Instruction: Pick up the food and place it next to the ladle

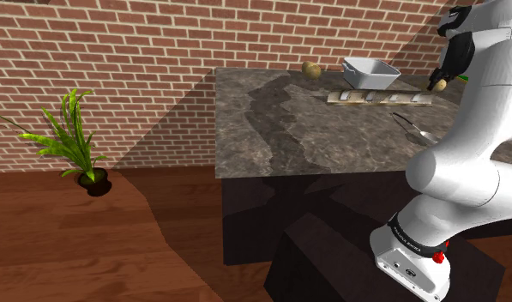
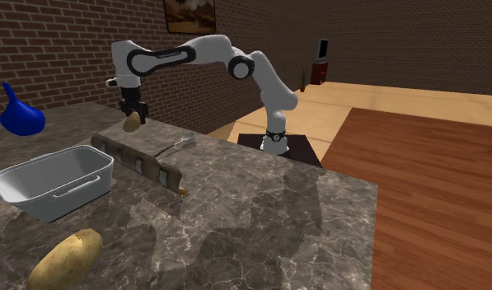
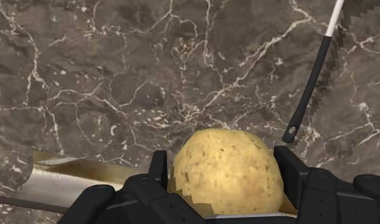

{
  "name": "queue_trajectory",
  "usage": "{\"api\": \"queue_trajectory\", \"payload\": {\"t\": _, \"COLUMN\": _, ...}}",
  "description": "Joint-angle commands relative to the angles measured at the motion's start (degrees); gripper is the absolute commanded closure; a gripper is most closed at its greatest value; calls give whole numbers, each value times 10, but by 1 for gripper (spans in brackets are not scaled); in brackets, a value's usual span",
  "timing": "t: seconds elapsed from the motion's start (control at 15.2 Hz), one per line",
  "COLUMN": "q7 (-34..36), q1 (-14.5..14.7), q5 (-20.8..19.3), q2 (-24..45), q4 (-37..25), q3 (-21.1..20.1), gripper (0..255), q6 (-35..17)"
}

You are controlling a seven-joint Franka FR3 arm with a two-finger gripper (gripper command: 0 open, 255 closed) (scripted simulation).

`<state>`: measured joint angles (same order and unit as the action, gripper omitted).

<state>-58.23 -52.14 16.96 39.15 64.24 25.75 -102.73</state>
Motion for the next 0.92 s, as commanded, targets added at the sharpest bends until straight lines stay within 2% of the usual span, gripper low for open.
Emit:
{"api": "queue_trajectory", "payload": {"t": 0.0, "q7": -13, "q1": -36, "q5": 12, "q2": 44, "q4": -77, "q3": -5, "gripper": 255, "q6": 32}}
{"api": "queue_trajectory", "payload": {"t": 0.86, "q7": -25, "q1": -21, "q5": 18, "q2": 50, "q4": 17, "q3": -9, "gripper": 255, "q6": -63}}
